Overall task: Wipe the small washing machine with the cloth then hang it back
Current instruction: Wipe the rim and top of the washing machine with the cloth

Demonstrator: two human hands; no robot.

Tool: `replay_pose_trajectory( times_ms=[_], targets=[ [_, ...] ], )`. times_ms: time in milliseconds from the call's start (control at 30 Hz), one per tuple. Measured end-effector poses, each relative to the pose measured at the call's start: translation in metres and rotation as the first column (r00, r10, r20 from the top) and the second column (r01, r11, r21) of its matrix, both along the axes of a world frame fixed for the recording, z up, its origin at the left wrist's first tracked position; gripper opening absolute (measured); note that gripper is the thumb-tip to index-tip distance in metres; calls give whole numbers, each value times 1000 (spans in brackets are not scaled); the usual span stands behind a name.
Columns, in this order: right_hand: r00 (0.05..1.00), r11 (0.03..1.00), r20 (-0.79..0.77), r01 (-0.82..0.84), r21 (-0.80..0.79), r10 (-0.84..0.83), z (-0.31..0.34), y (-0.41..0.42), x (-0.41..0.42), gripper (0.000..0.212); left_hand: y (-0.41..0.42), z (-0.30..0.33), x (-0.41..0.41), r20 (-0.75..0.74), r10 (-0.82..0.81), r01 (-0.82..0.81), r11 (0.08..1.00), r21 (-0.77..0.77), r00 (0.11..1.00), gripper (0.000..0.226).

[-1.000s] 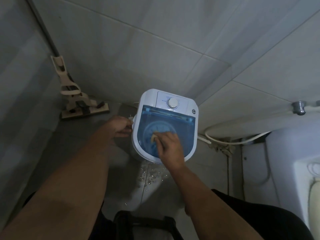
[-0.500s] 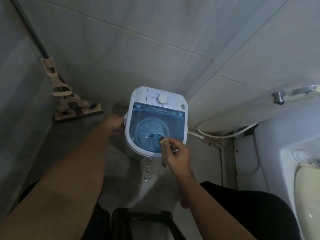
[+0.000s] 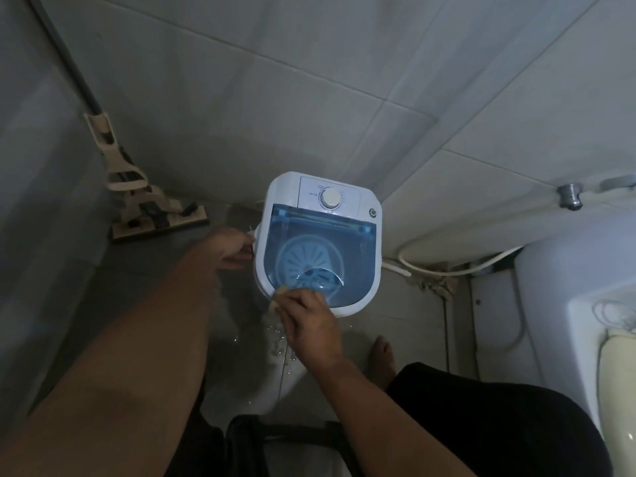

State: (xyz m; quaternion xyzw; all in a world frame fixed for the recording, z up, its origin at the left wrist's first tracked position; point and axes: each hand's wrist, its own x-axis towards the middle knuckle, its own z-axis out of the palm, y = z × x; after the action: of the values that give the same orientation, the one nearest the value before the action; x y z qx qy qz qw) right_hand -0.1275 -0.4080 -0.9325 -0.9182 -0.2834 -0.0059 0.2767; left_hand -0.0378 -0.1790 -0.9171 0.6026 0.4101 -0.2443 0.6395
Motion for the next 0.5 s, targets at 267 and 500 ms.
replay_pose_trajectory(
  times_ms=[267,500],
  targets=[
    [988,960,64,-123,-250,143,-5,34,10,24,9,-1,-1,14,-24,25,997,-73,1000,19],
    [989,953,50,-120,-278,139,-1,57,23,20,14,-2,2,18,-40,42,992,-121,999,4]
  ],
)
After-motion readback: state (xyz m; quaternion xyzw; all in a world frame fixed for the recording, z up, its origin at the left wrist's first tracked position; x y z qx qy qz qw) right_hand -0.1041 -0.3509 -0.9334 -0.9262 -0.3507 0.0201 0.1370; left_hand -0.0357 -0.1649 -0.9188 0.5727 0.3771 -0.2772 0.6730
